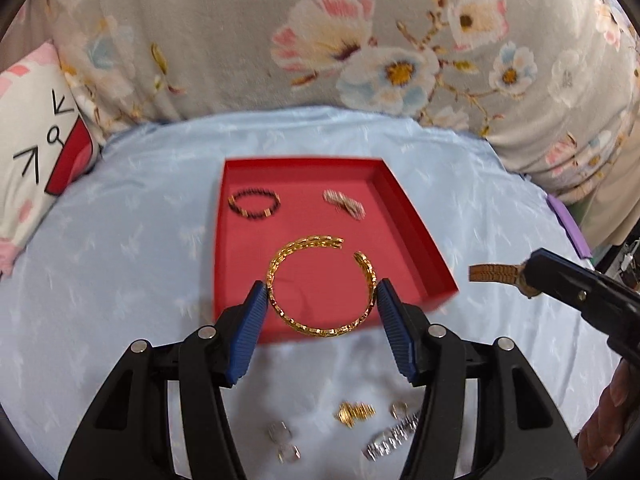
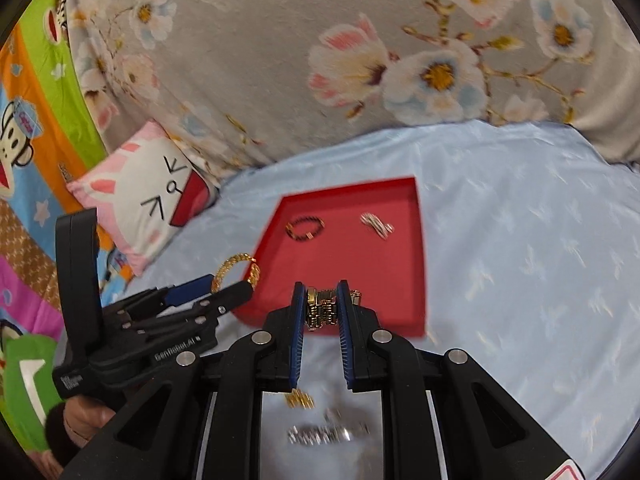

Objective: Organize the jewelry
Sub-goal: 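Lower the gold bangle and gold watch into the red box and open both tools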

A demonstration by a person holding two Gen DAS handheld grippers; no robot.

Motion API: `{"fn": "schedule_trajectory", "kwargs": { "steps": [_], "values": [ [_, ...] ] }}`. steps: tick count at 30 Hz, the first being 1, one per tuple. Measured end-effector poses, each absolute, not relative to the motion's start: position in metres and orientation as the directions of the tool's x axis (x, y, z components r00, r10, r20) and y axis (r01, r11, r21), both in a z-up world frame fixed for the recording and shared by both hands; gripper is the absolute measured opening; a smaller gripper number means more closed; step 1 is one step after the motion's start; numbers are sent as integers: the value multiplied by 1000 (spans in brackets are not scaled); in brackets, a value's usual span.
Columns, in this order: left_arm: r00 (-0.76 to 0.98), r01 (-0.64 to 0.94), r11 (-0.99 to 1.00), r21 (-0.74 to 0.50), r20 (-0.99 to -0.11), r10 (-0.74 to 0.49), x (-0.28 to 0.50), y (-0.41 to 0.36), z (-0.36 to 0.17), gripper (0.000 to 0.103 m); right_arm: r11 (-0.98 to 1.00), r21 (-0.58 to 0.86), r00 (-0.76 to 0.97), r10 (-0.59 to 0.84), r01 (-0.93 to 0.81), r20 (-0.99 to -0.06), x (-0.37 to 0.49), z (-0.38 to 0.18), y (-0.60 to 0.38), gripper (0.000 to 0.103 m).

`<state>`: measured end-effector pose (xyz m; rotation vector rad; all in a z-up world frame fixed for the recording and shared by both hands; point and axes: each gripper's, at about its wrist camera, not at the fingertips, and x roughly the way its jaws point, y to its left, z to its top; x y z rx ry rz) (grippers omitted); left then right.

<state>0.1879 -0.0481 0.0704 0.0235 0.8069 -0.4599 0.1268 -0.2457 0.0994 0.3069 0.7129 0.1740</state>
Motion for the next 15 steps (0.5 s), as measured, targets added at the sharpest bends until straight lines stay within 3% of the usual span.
{"fn": "schedule_trajectory", "kwargs": {
  "steps": [6,15],
  "values": [
    [563,398,900,-177,-728,-392,253,-61,55,55,908,412,698,346,-79,-628,212,91,-242,15],
    [509,370,913,-175,-784,-356,308,-72,4,55,903,430,586,339,17,-736,293,13,-249,15]
  ]
}}
